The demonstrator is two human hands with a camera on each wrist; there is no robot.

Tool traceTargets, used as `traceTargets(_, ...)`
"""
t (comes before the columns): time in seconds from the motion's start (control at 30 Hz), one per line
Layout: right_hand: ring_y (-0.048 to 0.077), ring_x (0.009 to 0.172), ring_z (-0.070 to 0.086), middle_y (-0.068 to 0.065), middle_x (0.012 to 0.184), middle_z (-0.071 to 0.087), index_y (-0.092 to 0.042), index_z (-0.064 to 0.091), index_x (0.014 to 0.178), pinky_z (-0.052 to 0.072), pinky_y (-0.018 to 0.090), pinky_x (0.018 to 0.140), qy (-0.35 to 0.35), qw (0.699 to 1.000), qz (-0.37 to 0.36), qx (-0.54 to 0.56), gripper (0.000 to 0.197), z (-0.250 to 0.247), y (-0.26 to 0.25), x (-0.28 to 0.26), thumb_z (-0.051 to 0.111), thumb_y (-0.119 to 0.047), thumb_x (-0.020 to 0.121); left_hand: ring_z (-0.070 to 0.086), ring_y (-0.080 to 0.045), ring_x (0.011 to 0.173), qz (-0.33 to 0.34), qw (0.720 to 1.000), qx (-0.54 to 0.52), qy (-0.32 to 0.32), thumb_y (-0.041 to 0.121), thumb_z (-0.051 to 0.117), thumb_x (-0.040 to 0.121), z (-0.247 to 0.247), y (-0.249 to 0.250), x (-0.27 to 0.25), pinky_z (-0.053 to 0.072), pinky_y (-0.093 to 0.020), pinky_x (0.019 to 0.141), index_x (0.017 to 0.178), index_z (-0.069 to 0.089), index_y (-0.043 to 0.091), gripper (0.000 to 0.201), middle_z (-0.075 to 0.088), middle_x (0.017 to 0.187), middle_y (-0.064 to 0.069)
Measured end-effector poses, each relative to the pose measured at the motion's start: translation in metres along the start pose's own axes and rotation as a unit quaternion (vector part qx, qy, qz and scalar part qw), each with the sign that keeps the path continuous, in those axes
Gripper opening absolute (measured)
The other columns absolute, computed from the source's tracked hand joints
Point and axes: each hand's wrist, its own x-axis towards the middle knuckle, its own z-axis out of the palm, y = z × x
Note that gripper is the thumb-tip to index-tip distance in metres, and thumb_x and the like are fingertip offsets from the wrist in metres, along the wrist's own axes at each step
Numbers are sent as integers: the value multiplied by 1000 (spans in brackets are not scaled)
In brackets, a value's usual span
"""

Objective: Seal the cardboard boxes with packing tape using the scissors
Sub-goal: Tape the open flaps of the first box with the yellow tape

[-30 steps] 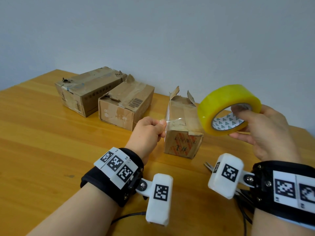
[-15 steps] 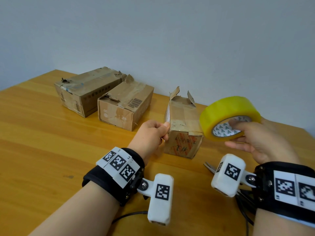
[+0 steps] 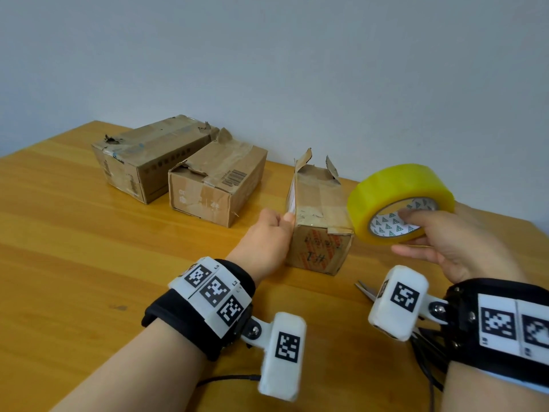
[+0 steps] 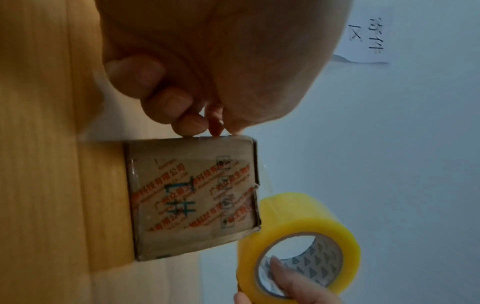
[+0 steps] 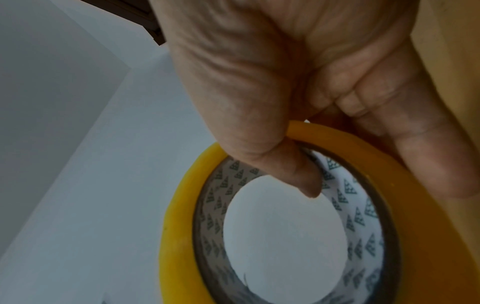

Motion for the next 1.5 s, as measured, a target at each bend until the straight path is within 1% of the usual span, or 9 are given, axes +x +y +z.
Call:
traceTargets(0.2, 29, 90, 68, 15, 109, 68, -10, 58, 124, 56, 25, 47, -1, 1000, 4, 2, 35, 0, 0, 0, 71, -12, 92, 52, -16, 68, -20, 998, 57, 1, 39, 37, 104, -1, -2, 0, 43, -32, 62, 109, 40, 12, 28, 62, 91, -8)
traceTargets(0.33, 29, 90, 68, 15, 109, 68, -10, 59, 121, 57, 25, 47, -3, 1000, 4, 3, 33, -2, 0, -2, 71, -12, 92, 50, -12, 67, 67, 995, -23, 66, 22, 46, 102, -11, 3, -4, 44, -26, 58, 108, 43, 15, 10, 54, 86, -3)
traceTargets(0.43, 28, 89, 67, 14, 107, 67, -11, 59, 111, 58, 25, 46, -4, 1000, 7, 2, 23, -1, -1, -5, 71, -11, 92, 50, -12, 71, 140, 984, -75, 74, 18, 48, 101, -18, 8, -10, 47, -28, 65, 102, 47, 20, 2, 51, 84, -1)
traceTargets(0.53, 28, 89, 67, 13, 103, 67, -16, 58, 98, 61, 28, 50, -6, 1000, -4, -2, 16, -1, -3, -9, 71, -9, 92, 55, -11, 78, 108, 993, -35, -7, 20, 47, 102, -14, 7, -14, 49, -26, 69, 100, 51, 20, 5, 57, 89, 0)
traceTargets(0.63, 27, 88, 67, 11, 101, 67, -16, 59, 99, 60, 27, 49, -12, 1000, -9, -6, 16, -1, -5, -11, 71, -8, 91, 57, -14, 90, 130, 991, -38, 18, 20, 52, 100, -19, 10, -15, 49, -28, 78, 103, 52, 23, 5, 57, 98, 2)
traceTargets(1.0, 26, 94, 71, 12, 105, 73, -11, 65, 112, 62, 36, 66, -85, 994, -35, -57, 24, 9, -13, -22, 74, -11, 89, 41, -8, 124, 167, 974, 150, 17, 49, 85, 66, -24, 20, -23, 39, -33, 108, 134, 33, 33, 87, 43, 129, 14)
traceTargets(1.17, 24, 98, 72, 10, 109, 73, -16, 63, 119, 62, 36, 68, -107, 991, -45, -59, 34, 11, -14, -25, 76, -11, 87, 33, -5, 137, 202, 944, 259, 25, 49, 76, 79, -25, 22, -28, 30, -22, 107, 150, 26, 31, 89, 39, 147, 15)
traceTargets(1.3, 24, 97, 72, 10, 107, 72, -18, 63, 104, 61, 36, 71, -106, 991, -55, -55, 23, 12, -16, -26, 75, -8, 88, -2, 1, 147, 192, 928, 319, -24, 52, 63, 88, -24, 24, -32, 12, -25, 118, 156, 0, 35, 94, 8, 162, 17)
traceTargets(1.5, 21, 93, 72, 9, 102, 72, -17, 62, 99, 61, 34, 71, -101, 991, -67, -60, 19, 12, -17, -27, 75, -8, 87, -11, -3, 148, 199, 889, 409, -42, 51, 58, 92, -22, 25, -26, 8, -30, 121, 157, -6, 29, 93, -6, 163, 15)
